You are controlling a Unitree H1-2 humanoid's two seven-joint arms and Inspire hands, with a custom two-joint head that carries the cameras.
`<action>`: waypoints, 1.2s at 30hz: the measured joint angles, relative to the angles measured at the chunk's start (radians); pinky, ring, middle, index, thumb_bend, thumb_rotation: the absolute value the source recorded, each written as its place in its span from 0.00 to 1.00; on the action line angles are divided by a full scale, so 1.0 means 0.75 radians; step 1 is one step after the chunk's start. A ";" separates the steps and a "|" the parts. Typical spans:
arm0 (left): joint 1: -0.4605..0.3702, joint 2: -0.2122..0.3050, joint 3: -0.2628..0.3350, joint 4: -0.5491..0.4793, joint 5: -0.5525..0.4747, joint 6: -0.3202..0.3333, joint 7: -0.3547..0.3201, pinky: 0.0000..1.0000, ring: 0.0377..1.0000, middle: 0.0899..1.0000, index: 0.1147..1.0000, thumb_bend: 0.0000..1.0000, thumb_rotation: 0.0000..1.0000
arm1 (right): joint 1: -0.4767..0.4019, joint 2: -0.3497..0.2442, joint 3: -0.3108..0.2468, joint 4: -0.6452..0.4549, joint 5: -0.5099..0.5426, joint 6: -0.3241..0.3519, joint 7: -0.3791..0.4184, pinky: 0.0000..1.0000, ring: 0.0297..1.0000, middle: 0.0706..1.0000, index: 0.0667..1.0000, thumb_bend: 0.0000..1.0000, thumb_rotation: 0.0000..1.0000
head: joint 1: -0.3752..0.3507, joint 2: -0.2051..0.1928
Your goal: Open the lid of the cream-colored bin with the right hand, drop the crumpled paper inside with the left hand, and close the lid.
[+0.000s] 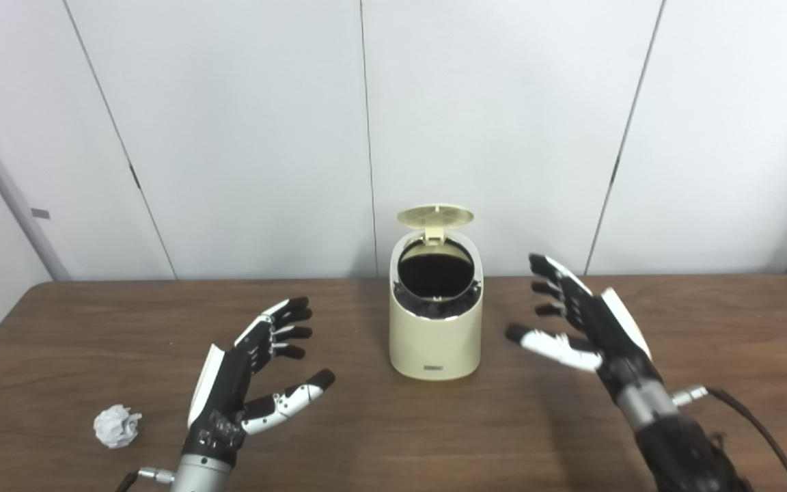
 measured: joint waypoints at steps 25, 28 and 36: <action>-0.006 -0.031 -0.035 0.000 0.007 0.012 0.002 0.62 0.71 0.78 0.81 0.68 0.16 | 0.067 -0.019 0.006 0.016 -0.021 -0.133 -0.044 0.77 0.86 0.93 0.93 0.82 0.27 | 0.323 -0.020; -0.006 -0.069 -0.059 0.000 0.039 0.029 0.008 0.62 0.73 0.79 0.82 0.70 0.18 | 0.068 -0.055 -0.010 0.047 0.009 -0.154 -0.027 0.81 0.88 0.95 0.94 0.80 0.23 | 0.464 -0.031; -0.030 -0.154 -0.092 0.015 0.117 0.039 0.041 0.57 0.72 0.79 0.82 0.70 0.16 | 0.081 -0.083 -0.025 -0.020 0.000 -0.068 -0.005 0.68 0.85 0.92 0.92 0.89 0.48 | 0.681 -0.065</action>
